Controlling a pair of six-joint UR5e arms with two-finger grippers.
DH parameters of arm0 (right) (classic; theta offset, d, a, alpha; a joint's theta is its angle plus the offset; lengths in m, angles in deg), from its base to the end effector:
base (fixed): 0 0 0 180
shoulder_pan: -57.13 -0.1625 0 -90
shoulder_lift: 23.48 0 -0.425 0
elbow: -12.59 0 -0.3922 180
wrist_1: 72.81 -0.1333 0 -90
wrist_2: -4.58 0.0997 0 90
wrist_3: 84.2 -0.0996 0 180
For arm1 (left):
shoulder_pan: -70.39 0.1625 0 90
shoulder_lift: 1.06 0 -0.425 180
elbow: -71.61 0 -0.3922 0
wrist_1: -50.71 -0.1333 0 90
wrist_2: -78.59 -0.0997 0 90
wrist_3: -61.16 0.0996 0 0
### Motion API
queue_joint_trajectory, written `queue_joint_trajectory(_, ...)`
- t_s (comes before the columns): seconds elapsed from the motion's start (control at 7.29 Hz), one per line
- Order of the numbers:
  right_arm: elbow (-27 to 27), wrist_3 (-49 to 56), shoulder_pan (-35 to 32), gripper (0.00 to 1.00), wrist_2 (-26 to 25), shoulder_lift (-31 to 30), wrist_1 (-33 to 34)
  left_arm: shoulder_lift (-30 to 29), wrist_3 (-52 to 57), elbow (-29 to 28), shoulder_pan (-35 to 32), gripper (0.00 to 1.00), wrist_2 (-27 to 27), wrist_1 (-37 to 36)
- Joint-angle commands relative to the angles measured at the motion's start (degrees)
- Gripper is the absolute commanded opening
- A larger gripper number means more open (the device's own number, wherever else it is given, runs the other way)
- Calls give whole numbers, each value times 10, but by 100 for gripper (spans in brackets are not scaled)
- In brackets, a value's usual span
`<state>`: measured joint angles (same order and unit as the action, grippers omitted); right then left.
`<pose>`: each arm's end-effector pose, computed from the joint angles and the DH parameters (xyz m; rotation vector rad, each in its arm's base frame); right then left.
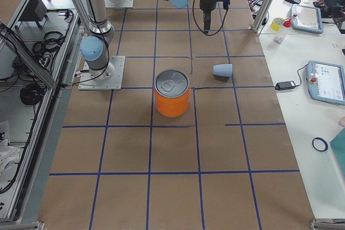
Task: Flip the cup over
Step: 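Move the right gripper over the white cup and grasp it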
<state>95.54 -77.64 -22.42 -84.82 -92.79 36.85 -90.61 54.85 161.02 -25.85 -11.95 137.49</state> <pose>0.0159 -0.6546 0.3790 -0.1054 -3.1303 0.1653 -0.1854 -0.4783 0.5027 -0.0025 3.1382 -0.1176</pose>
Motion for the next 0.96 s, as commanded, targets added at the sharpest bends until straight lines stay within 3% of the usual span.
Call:
queue_joint_trajectory(0.0, 11, 25, 4, 100, -21, 71, 71, -2, 2, 2, 0, 100, 0, -1)
queue_joint_trajectory(0.27, 12, 32, 4, 100, -23, 119, 110, -3, 2, 3, 0, 100, 0, -2)
queue_joint_trajectory(0.82, 12, 43, 5, 100, -33, 152, 153, -3, 2, 4, 0, 100, 0, -2)
